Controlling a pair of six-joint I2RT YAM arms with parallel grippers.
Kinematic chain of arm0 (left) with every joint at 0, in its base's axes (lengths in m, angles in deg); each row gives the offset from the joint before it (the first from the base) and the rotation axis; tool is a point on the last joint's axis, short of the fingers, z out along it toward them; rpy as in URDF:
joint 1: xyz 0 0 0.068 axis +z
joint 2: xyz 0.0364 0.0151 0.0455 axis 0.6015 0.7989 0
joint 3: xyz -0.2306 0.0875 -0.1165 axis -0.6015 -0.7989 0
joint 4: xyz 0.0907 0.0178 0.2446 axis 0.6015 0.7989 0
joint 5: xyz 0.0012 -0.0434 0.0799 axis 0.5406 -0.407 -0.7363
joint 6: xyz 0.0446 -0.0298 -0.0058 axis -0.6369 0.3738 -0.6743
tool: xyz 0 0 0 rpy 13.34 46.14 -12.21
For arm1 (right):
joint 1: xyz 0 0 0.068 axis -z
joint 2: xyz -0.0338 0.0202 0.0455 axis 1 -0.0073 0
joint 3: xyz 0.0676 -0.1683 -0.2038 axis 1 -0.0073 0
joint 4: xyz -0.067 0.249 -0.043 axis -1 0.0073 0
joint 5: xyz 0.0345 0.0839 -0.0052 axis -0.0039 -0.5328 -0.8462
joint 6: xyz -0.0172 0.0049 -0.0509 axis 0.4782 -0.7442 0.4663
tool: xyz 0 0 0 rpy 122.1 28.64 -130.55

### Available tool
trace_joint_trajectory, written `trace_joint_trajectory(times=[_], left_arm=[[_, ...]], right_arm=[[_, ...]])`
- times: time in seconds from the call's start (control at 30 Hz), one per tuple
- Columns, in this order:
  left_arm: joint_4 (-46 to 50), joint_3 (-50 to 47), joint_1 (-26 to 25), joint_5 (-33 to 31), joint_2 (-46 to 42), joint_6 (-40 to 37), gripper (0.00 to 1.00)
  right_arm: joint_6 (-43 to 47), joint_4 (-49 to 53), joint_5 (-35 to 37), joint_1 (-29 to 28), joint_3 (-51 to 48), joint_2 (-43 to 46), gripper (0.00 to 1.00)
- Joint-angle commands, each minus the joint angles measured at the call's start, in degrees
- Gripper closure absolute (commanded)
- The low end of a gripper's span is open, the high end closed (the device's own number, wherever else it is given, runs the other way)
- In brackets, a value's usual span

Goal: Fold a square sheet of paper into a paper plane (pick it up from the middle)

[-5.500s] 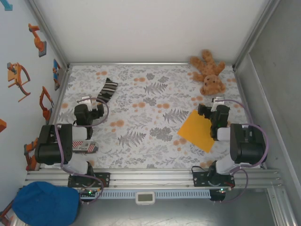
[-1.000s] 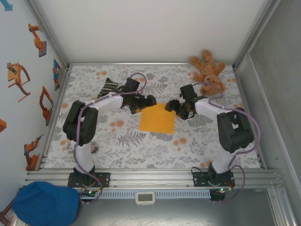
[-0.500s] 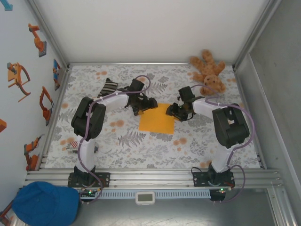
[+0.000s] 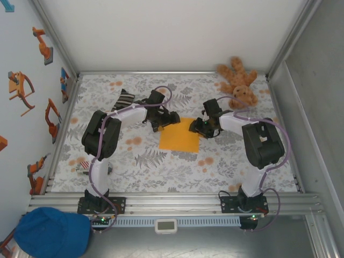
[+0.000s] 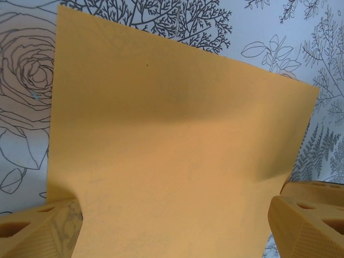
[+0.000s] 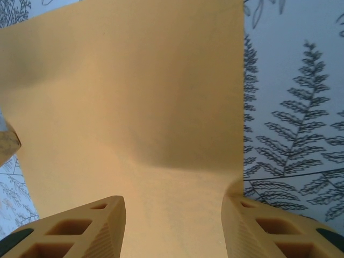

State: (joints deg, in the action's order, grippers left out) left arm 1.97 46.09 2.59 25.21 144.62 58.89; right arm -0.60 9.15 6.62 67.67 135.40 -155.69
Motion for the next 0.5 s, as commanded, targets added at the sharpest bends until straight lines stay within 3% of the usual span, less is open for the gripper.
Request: trace_joint_trajectory(times=[0.0, 0.47], left_arm=[[1.9, -1.4, 0.3, -1.6, 2.8, 0.8, 0.09], [-6.5, -6.4, 2.9, 5.1, 1.2, 3.2, 0.05]], right_arm=[[1.0, 0.7, -1.3, -0.5, 1.7, -2.5, 0.5], [-0.7, -6.6, -6.9, -1.2, 3.7, -5.9, 0.5]])
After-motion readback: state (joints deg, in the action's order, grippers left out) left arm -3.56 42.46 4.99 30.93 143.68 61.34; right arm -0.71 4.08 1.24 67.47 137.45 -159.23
